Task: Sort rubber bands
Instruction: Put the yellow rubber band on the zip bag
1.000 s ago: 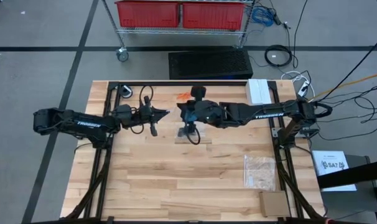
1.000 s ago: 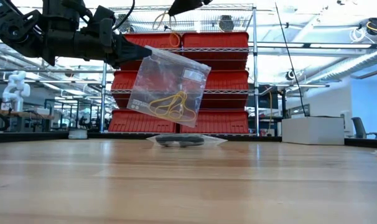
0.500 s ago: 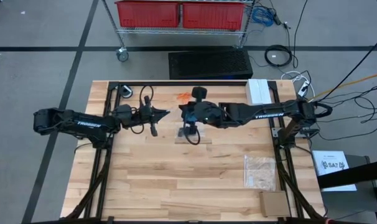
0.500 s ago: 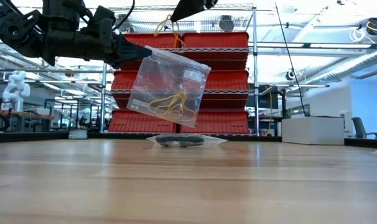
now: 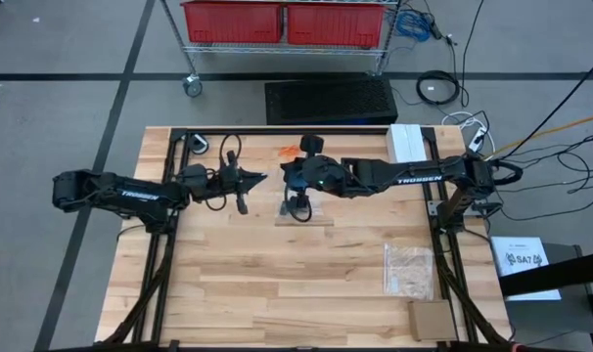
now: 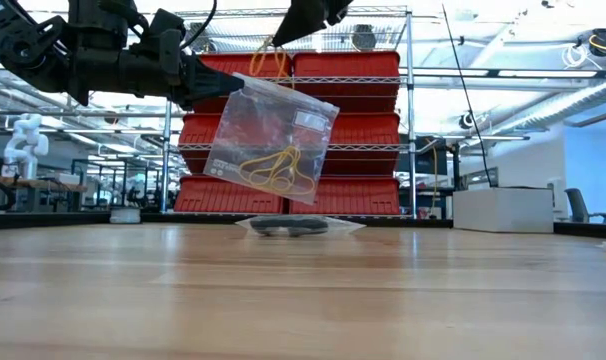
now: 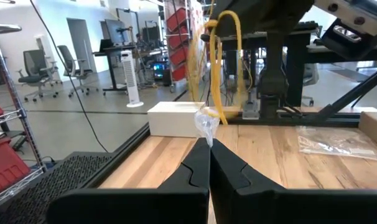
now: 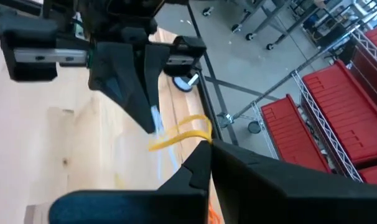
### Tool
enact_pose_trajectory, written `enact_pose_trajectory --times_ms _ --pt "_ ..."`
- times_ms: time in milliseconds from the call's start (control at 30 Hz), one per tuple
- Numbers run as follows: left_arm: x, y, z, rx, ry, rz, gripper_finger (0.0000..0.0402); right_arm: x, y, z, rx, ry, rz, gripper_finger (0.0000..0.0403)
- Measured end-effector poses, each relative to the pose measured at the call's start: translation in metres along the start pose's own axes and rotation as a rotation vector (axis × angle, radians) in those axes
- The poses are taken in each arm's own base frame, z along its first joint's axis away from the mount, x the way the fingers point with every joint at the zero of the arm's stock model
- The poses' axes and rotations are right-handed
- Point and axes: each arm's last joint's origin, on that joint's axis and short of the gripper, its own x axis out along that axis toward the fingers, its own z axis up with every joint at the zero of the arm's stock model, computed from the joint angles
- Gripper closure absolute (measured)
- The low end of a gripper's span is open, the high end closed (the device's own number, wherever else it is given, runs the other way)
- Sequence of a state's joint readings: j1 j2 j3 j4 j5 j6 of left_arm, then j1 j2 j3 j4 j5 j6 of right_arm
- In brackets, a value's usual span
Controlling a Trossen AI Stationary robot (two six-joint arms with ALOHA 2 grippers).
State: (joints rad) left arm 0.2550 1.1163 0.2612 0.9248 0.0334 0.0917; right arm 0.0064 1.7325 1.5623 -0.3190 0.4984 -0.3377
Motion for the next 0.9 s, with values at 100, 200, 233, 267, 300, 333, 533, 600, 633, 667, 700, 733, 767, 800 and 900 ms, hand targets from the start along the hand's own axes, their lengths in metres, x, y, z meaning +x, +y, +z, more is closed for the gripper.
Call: enact_pose_trajectory --times_ms 100,200,233,267,300,333,533,600,633,667,700,733,767,800,900 --pt "0.0000 0.0000 0.0000 0.000 0.000 0.000 0.0401 0.0001 -0.0002 0.0002 -0.004 -0.002 -0.001 0.0403" --pt "0.0000 0.0000 0.0000 0.000 0.000 0.000 0.0401 0.0000 0.0000 0.0001 -0.004 -0.001 0.000 0.0403" --pt "0.0000 0.0000 0.0000 0.000 0.000 0.000 0.0401 0.0001 -0.0002 0.0000 -0.003 0.000 0.000 0.0403" --pt "0.0000 0.0000 -0.0001 0.000 0.001 0.000 0.0401 0.0001 -0.0002 0.0000 -0.004 -0.001 0.000 0.0403" --pt "0.0000 0.0000 0.0001 0.000 0.000 0.000 0.0401 0.0001 -0.0002 0.0000 -0.006 -0.001 0.000 0.0403" --pt "0.0000 0.0000 0.0000 0.000 0.001 0.000 0.0401 -0.0005 -0.0006 0.0003 -0.011 -0.002 -0.001 0.0403" --pt "0.0000 0.0000 0.0001 0.000 0.000 0.000 0.0401 -0.0021 -0.0019 0.0014 -0.010 -0.010 -0.003 0.0403" --pt "0.0000 -0.0001 0.0000 0.000 0.000 0.000 0.0401 -0.0021 -0.0018 0.0012 -0.010 -0.008 -0.002 0.0403" --pt "0.0000 0.0000 0.0000 -0.001 0.000 0.000 0.0401 -0.0021 -0.0019 0.0013 -0.010 -0.009 -0.003 0.0403" --pt "0.0000 0.0000 0.0000 -0.001 0.000 0.000 0.0401 -0.0021 -0.0019 0.0013 -0.010 -0.009 -0.003 0.0403" --pt "0.0001 0.0000 0.0000 -0.001 0.000 0.000 0.0401 -0.0021 -0.0019 0.0013 -0.010 -0.009 -0.003 0.0403" --pt "0.0000 0.0000 0.0000 0.000 0.001 0.000 0.0401 -0.0021 -0.0019 0.0013 -0.011 -0.009 -0.003 0.0403" --pt "0.0000 0.0000 0.0000 0.000 0.000 0.000 0.0401 -0.0021 -0.0019 0.0013 -0.011 -0.009 -0.003 0.0403" --pt "0.0000 0.0000 0.0000 -0.001 0.001 0.000 0.0401 -0.0021 -0.0019 0.0013 -0.012 -0.009 -0.003 0.0403" --pt "0.0000 0.0000 0.0000 -0.001 0.001 0.000 0.0401 -0.0021 -0.0019 0.0013 -0.013 -0.009 -0.003 0.0403"
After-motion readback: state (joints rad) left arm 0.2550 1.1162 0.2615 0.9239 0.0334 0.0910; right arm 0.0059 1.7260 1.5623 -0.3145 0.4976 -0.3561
